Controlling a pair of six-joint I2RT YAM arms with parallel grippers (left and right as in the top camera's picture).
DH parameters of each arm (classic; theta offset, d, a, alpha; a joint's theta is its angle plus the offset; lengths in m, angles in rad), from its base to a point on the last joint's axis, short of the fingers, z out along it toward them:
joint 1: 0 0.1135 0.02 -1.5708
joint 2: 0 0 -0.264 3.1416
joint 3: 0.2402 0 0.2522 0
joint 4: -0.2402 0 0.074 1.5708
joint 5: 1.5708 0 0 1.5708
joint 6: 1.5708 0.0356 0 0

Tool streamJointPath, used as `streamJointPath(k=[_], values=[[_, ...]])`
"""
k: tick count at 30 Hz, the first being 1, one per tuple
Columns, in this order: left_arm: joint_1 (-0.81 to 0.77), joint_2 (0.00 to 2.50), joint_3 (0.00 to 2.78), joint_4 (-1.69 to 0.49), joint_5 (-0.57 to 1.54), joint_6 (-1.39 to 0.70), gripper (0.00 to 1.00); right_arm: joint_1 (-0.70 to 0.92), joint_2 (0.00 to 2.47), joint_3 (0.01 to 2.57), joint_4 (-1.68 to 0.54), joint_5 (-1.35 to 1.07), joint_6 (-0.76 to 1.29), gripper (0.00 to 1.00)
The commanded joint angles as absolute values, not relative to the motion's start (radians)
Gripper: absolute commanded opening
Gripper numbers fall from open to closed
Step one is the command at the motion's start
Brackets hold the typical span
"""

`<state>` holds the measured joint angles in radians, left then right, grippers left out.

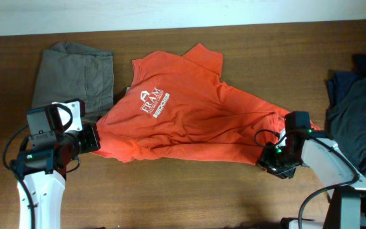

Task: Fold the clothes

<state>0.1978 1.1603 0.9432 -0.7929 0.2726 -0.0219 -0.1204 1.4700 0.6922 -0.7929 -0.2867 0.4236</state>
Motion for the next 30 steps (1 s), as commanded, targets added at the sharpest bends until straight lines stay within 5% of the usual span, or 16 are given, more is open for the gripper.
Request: streamJointPath(k=[1,6,9,11,22,30], values=[[0.201,1.15,0.96,-0.79,0.266,-0.007,0.0,-0.125,1.47,0.633,-0.73,-0.308,0.568,0.45],[0.201,1.15,0.96,-0.791,0.267,-0.007,0.0,-0.125,1.47,0.593,-0.667,-0.303,0.611,0.41],[0.201,1.15,0.96,-0.791,0.27,-0.007,0.0,-0.126,1.47,0.605,-0.673,-0.304,0.591,0.11],[0.201,1.15,0.96,-0.791,0.27,-0.007,0.0,-0.126,1.468,0.629,-0.701,-0.303,0.566,0.04],[0.201,1.147,0.963,-0.793,0.297,-0.007,0.0,-0.126,1.367,1.049,-1.097,-0.132,0.317,0.04],[0.201,1.093,1.008,-0.783,0.316,-0.007,0.0,-0.125,1.34,1.242,-1.19,-0.119,0.285,0.04]])
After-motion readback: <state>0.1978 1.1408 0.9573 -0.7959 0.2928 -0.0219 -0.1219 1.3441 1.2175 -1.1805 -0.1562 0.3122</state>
